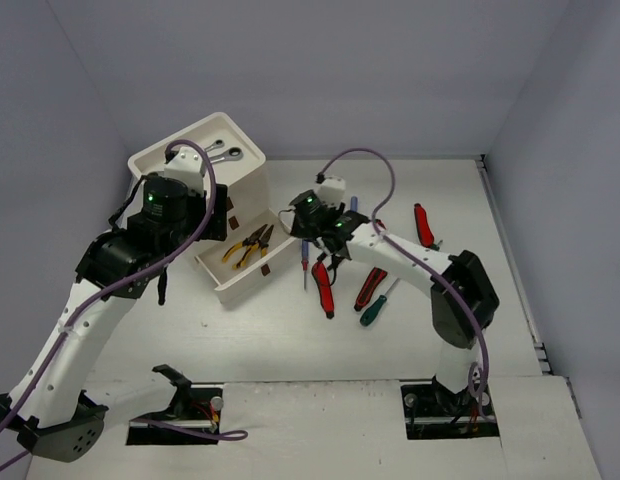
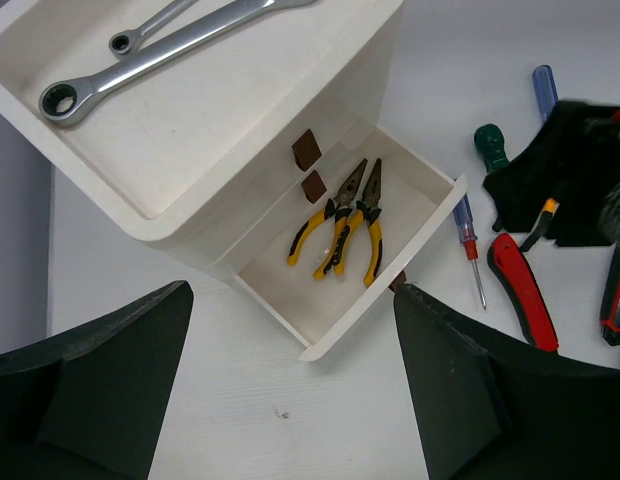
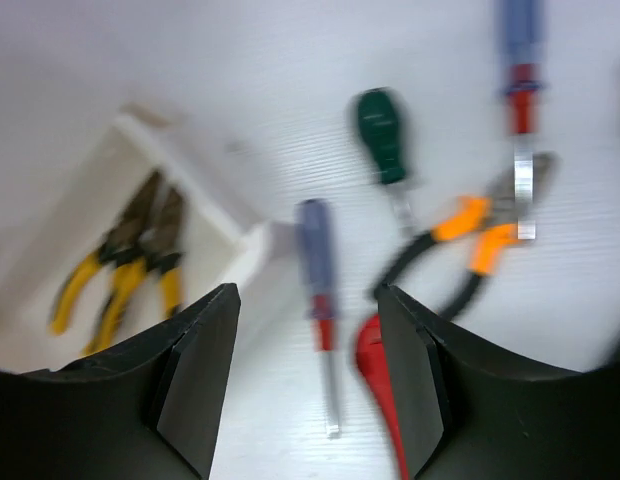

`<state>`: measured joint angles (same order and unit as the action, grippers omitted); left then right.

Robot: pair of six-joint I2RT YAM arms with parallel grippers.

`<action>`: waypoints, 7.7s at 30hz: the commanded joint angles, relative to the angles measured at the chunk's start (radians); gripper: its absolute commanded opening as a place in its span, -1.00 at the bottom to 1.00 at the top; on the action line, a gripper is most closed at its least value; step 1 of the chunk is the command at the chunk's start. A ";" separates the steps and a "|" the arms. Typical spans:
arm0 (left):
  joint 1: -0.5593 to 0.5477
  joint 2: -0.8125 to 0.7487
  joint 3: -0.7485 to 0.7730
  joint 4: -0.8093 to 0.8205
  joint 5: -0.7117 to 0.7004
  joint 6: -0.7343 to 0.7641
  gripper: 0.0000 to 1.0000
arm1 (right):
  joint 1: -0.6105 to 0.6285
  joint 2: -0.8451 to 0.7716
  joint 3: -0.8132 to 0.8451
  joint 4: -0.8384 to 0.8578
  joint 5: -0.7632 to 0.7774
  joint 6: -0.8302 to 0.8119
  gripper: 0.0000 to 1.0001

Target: Sort the tools into containers

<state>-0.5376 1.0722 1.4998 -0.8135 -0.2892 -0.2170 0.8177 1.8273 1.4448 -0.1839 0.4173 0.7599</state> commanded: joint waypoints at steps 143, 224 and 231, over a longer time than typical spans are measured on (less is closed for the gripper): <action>0.513 0.401 -0.008 0.129 0.066 -0.462 -1.00 | 0.026 0.337 0.085 0.771 -0.635 -0.597 -0.38; 0.531 0.390 0.008 0.128 0.127 -0.469 -1.00 | 0.075 0.391 0.291 0.781 -0.437 -0.657 -0.29; 0.531 0.387 0.006 0.127 0.123 -0.469 -1.00 | 0.075 0.382 0.285 0.768 -0.428 -0.657 -0.91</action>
<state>0.0017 1.4628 1.5143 -0.6605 -0.2775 -0.6407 0.8917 2.2337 1.6722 0.4863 -0.0381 0.1176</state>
